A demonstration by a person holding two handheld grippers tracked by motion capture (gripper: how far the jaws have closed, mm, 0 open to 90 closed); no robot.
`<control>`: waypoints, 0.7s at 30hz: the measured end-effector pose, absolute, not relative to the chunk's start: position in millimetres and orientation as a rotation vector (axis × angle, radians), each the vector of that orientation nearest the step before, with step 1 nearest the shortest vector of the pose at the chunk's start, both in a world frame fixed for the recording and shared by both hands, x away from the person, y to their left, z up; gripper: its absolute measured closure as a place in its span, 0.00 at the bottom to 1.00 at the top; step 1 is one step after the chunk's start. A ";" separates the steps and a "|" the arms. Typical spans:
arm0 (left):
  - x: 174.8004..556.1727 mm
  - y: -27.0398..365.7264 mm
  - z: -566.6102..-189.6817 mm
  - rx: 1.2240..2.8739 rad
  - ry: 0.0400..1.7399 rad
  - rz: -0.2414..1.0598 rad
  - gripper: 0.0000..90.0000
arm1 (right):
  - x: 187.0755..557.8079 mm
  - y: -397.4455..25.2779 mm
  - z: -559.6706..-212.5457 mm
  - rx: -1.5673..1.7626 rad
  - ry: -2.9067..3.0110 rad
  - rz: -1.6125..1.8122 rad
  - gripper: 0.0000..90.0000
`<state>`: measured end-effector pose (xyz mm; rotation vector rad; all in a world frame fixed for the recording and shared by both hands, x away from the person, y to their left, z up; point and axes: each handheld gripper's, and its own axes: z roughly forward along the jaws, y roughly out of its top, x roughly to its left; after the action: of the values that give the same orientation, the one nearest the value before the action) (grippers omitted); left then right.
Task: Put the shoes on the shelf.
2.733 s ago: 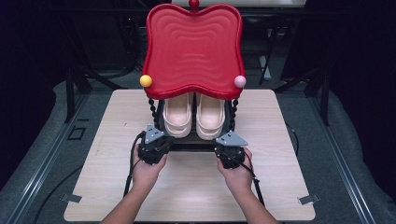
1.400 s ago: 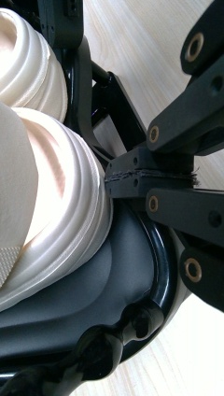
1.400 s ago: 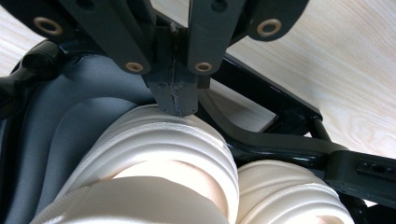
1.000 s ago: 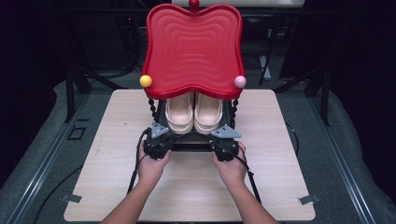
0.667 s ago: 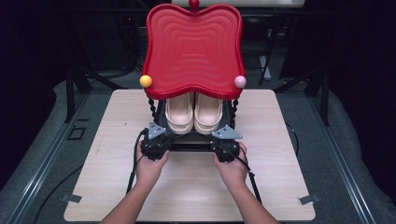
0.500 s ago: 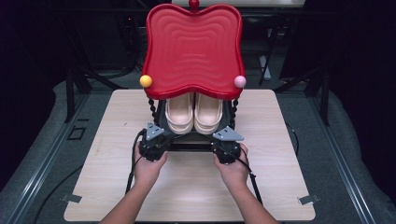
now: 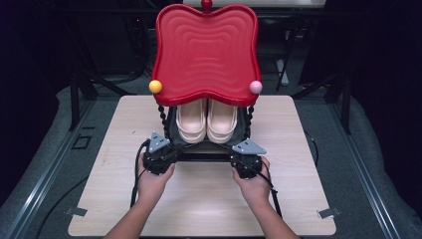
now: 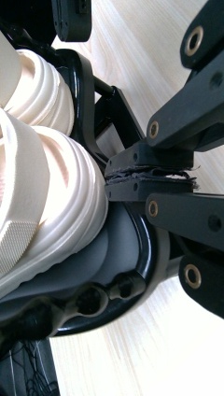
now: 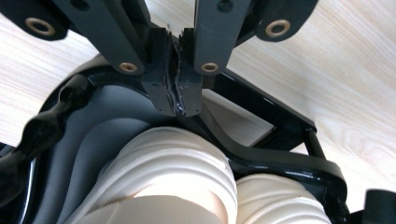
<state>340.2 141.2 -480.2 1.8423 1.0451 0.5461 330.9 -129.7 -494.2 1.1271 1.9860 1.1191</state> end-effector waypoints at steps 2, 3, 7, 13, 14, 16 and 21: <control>337.4 144.6 -479.8 1.847 1.041 0.550 0.96 | 328.1 -131.3 -494.4 1.116 1.990 1.114 0.96; 335.9 146.4 -479.7 1.841 1.040 0.554 0.96 | 325.8 -132.2 -494.2 1.114 1.994 1.114 0.95; 329.3 153.9 -479.4 1.830 1.045 0.553 0.95 | 319.6 -136.4 -493.4 1.102 2.010 1.102 0.95; 316.6 167.6 -479.0 1.824 1.028 0.570 0.93 | 309.8 -143.0 -494.5 1.085 2.002 1.109 0.95; 314.5 169.7 -479.5 1.821 1.028 0.570 0.92 | 307.4 -144.7 -494.2 1.086 2.013 1.102 0.95; 309.8 174.7 -480.5 1.819 1.026 0.568 0.91 | 303.7 -147.2 -495.2 1.080 2.009 1.095 0.94; 298.5 188.1 -484.4 1.803 1.040 0.573 0.90 | 295.5 -155.1 -499.1 1.089 2.002 1.097 0.94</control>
<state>298.5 188.1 -484.4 1.8028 1.0399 0.5728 295.5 -155.1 -499.1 1.0890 2.0022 1.0967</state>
